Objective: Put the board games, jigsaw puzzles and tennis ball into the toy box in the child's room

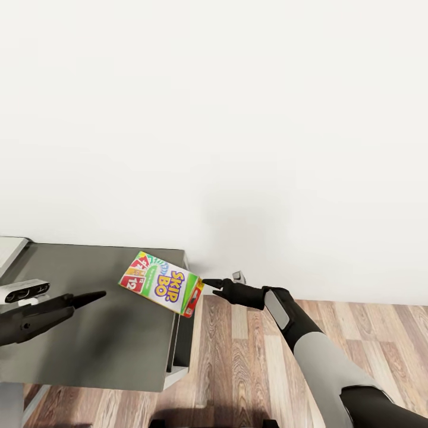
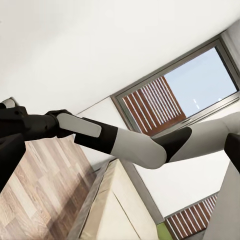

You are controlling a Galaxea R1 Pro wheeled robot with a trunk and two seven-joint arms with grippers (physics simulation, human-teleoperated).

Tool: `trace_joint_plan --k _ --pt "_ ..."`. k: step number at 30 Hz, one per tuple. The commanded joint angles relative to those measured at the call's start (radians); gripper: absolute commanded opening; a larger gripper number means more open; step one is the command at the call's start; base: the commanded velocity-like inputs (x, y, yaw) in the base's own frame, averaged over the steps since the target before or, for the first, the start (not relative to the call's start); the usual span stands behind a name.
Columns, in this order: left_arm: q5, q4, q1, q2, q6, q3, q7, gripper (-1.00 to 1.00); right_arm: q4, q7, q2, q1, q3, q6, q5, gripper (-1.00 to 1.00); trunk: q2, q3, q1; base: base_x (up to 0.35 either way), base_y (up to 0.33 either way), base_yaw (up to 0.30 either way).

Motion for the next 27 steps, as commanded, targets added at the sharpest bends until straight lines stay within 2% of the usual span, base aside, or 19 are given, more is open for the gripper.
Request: trace_joint_plan --k 1,6,18,22,27 --pt "0.0 0.0 0.0 0.0 0.011 0.0 -0.003 1.0 0.0 -0.002 -0.001 0.0 0.001 0.006 -0.005 1.0 -0.001 -0.001 0.0 0.0 0.0 0.0" --pt "0.0 0.0 0.001 0.0 0.011 0.0 -0.003 1.0 0.001 -0.003 -0.003 0.0 0.001 0.006 -0.005 1.0 -0.001 -0.001 0.0 0.0 0.0 0.0" --pt "0.0 0.0 0.001 0.0 0.011 0.0 -0.003 1.0 0.001 -0.005 0.002 0.0 0.001 -0.005 -0.001 1.0 -0.085 -0.039 0.046 0.0 0.0 0.0" --pt "0.0 0.0 0.001 0.0 0.011 0.0 -0.003 1.0 0.001 -0.007 0.005 0.0 0.0 -0.014 0.028 1.0 -0.113 -0.051 0.062 0.0 0.0 0.0" --pt "0.0 0.0 0.001 0.0 0.011 0.0 -0.003 1.0 0.001 -0.009 0.009 0.0 -0.001 -0.017 0.079 1.0 -0.113 -0.051 0.062 0.0 0.0 0.0"
